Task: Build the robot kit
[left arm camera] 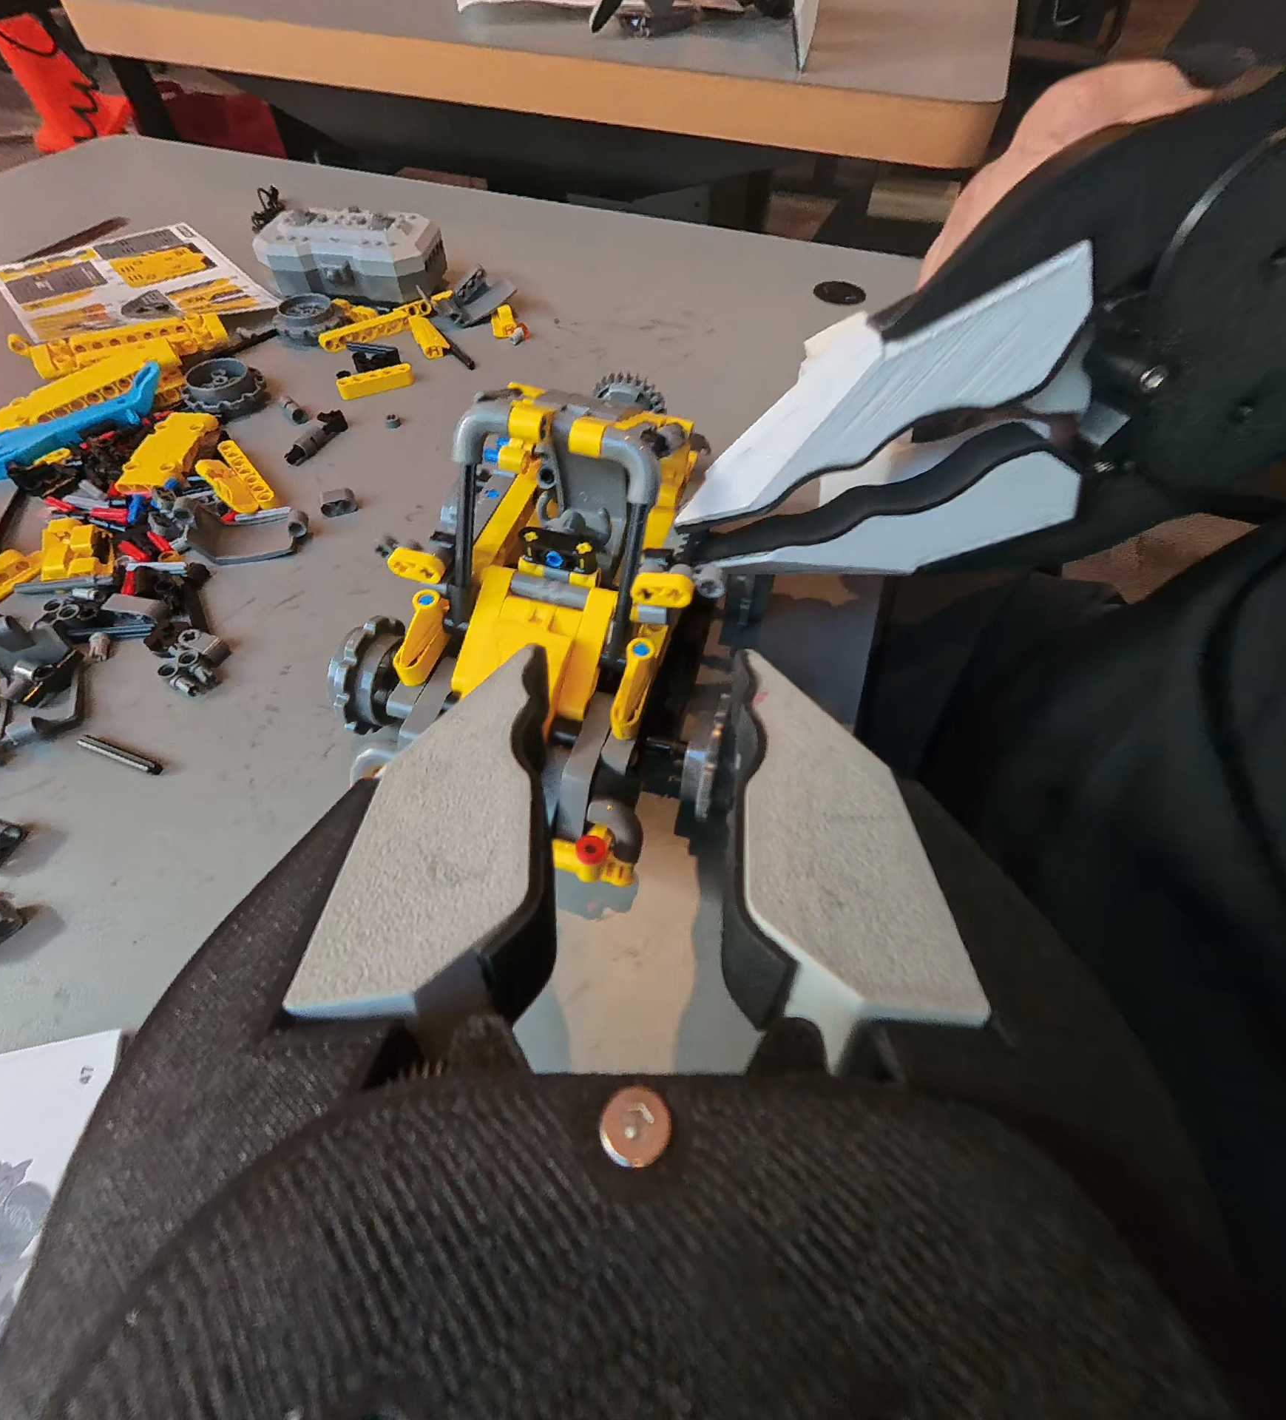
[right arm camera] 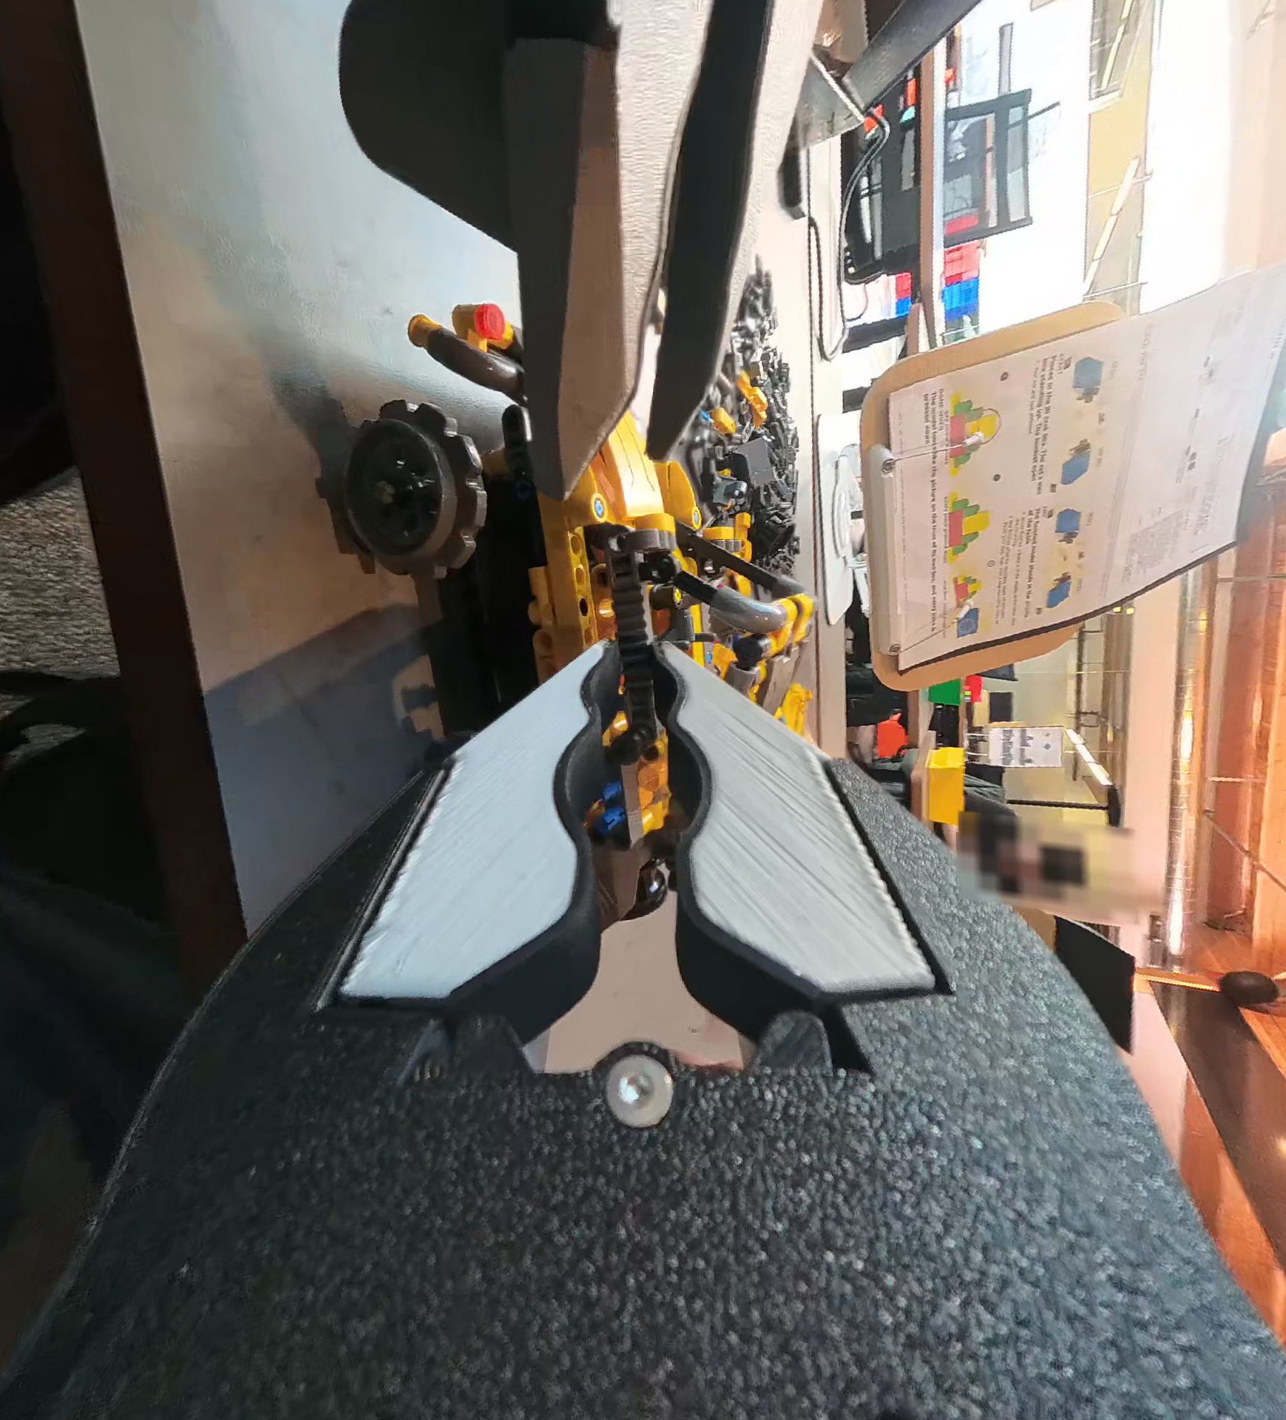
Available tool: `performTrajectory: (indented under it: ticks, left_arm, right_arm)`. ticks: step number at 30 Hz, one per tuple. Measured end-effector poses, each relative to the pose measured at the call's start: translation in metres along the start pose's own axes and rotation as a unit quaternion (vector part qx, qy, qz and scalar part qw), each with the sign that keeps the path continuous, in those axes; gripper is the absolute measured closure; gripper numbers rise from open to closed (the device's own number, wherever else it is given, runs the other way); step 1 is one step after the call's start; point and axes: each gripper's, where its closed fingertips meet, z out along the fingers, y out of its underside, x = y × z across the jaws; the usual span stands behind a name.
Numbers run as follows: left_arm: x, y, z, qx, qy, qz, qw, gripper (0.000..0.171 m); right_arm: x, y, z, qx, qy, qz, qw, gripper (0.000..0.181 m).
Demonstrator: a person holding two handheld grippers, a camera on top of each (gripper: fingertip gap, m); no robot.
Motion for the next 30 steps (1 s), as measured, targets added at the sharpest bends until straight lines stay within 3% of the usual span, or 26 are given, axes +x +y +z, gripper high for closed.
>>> performTrajectory:
  ticks: [6,10,21,30]
  left_arm:
    - [0.018,-0.010,0.011,-0.004,0.012,0.033,0.999,0.131]
    - [0.010,-0.009,0.018,-0.014,-0.014,0.051,0.999,0.150]
    - [0.006,-0.009,0.022,-0.006,-0.014,0.018,1.000,0.150]
    - [0.004,-0.009,0.023,-0.008,-0.023,0.039,0.999,0.150]
  right_arm:
    - [0.003,-0.004,-0.005,0.028,0.047,-0.033,0.998,0.174]
    - [0.003,0.003,0.001,0.020,0.051,-0.037,0.998,0.174]
    - [0.002,0.006,0.003,0.020,0.053,0.011,0.998,0.173]
    - [-0.012,0.017,-0.009,0.013,0.040,0.027,0.999,0.173]
